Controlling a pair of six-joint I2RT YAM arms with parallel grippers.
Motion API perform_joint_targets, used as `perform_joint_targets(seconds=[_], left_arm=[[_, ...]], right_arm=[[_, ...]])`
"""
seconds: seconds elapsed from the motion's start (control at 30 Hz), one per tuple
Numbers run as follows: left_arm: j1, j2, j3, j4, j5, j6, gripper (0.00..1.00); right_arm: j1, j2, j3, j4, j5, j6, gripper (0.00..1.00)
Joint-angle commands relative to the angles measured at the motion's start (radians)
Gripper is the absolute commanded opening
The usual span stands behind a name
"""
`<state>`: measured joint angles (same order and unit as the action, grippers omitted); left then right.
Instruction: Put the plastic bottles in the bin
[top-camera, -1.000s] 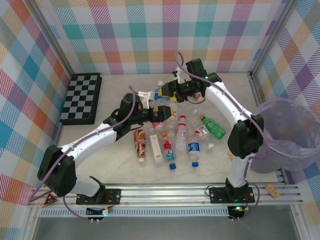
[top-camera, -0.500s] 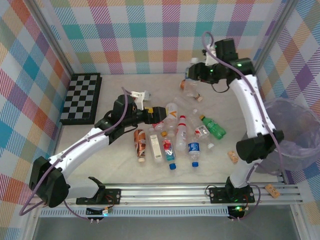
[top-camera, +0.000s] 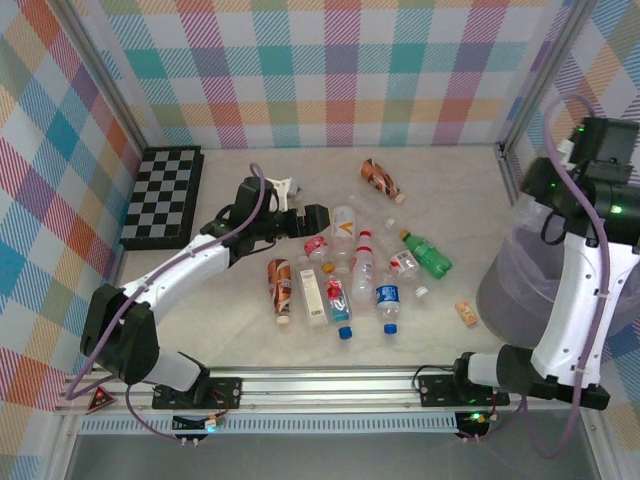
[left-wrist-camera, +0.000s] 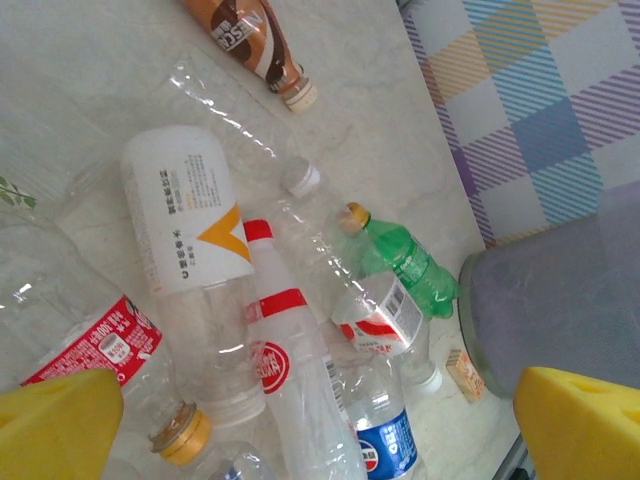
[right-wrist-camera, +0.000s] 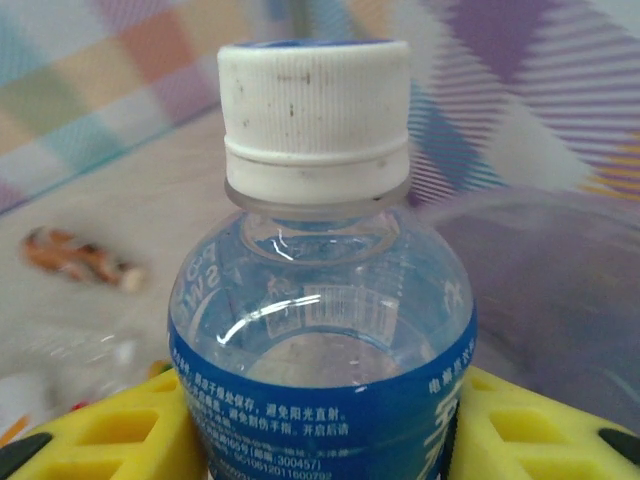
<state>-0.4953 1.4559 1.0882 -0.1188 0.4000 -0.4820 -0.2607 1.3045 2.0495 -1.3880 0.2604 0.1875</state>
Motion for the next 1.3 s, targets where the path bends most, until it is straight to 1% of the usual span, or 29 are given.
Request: perform_joint_targets(seconds=[0.0, 0.1, 0.2, 0.47, 0.57, 0.67, 0.8, 1.07, 1.17, 1.27], left_arm=[[0.02, 0.031, 0.061, -0.116, -0.01, -0.019, 1.0], [0.04, 0.047, 0.064, -0.188, -0.039, -0.028, 1.0], [0.069, 0.058, 0.05, -0.193, -0.028, -0.041, 1.0], [0.103, 0.099, 0.05, -0.199, -0.025, -0.044, 1.0], [0.106, 0.109, 0.046, -0.197, -0.03, -0.05, 1.0], [0.107, 0.112, 0.04, -0.194, -0.039, -0.055, 1.0], [0.107, 0.101, 0.013, -0.183, -0.061, -0.07, 1.0], [0.107, 0.099, 0.0, -0.199, -0.083, -0.065, 1.0], [0.11, 0.111, 0.007, -0.201, -0.086, -0.062, 1.0], [0.109, 0.114, 0.009, -0.197, -0.087, -0.065, 1.0]], right_arm=[[-0.139, -0.017, -0.09, 0.001, -0.035, -0.043, 0.48], [-0.245, -0.025, -0.183, 0.022, -0.061, -0.056, 0.48], [-0.288, -0.034, -0.281, 0.046, -0.079, -0.063, 0.48], [-0.291, -0.039, -0.552, 0.123, -0.129, -0.048, 0.48], [-0.291, -0.026, -0.616, 0.169, -0.163, -0.038, 0.48], [-0.29, -0.008, -0.651, 0.206, -0.219, -0.026, 0.48], [-0.287, 0.018, -0.69, 0.237, -0.256, -0.022, 0.49], [-0.278, 0.036, -0.788, 0.304, -0.275, -0.004, 0.5], [-0.254, 0.041, -0.809, 0.33, -0.319, 0.002, 0.5], [-0.219, 0.05, -0.819, 0.363, -0.398, 0.02, 0.5]])
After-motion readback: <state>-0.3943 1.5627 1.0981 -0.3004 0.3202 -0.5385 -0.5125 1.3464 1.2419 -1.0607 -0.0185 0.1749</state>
